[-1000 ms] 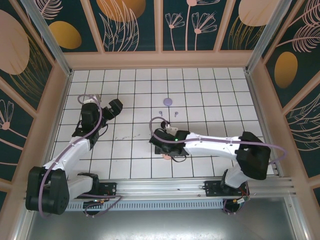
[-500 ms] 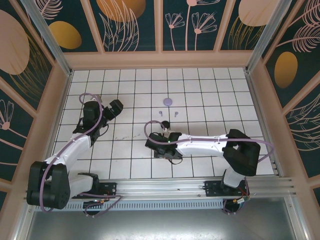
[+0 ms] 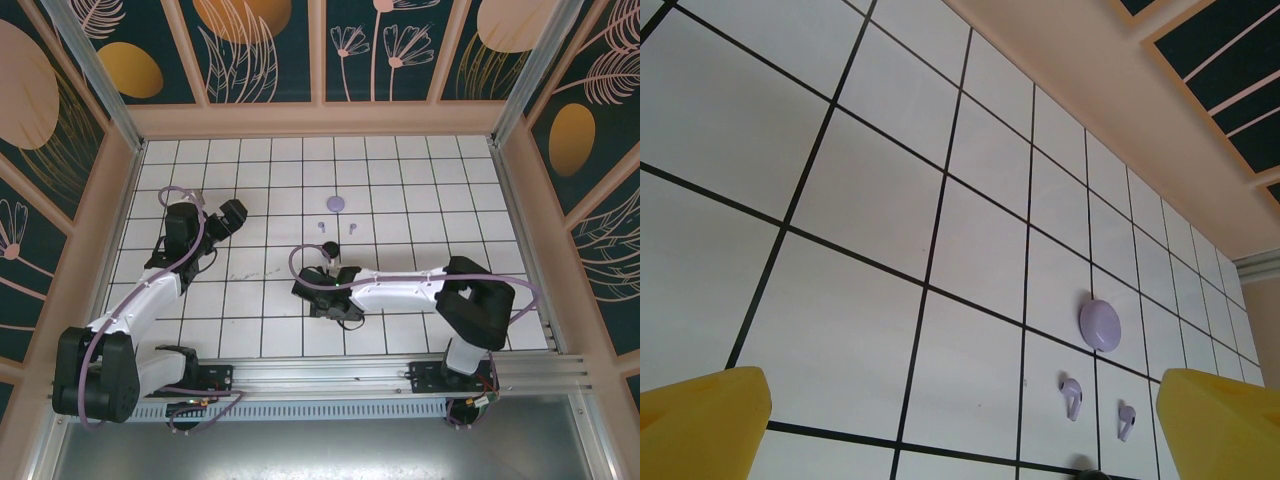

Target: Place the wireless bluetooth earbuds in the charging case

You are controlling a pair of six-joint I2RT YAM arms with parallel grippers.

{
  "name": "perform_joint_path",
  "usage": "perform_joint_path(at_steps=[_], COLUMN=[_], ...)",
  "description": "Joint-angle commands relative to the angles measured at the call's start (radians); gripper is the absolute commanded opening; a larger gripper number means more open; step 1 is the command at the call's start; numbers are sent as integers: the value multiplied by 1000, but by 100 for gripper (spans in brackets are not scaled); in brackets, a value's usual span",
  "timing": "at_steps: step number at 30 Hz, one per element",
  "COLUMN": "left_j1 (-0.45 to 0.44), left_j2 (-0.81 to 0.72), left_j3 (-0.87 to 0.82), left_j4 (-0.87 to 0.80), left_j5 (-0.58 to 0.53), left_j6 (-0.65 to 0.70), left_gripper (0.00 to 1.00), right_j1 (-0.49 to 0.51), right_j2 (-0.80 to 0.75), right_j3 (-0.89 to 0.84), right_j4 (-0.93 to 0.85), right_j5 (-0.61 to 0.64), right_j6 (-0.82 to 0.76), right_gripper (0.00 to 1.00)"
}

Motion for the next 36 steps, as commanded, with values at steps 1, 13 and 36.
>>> perform_joint_path(at_steps=[1, 13, 36], left_j1=[-4, -4, -4], left_j2=[-17, -13, -144], left_j3=[-10, -18, -133], left_j4=[22, 38, 202], left_j5=[11, 11, 134], left_j6=[19, 17, 15], left_gripper=[99, 99, 99], right_j1=[-9, -16, -6], right_j2=[24, 47, -184], right_j3=[-21, -34, 40], right_j4=[20, 40, -1], right_j5=[-12, -18, -24], right_j6=[3, -5, -16], right_gripper=[72, 63, 35])
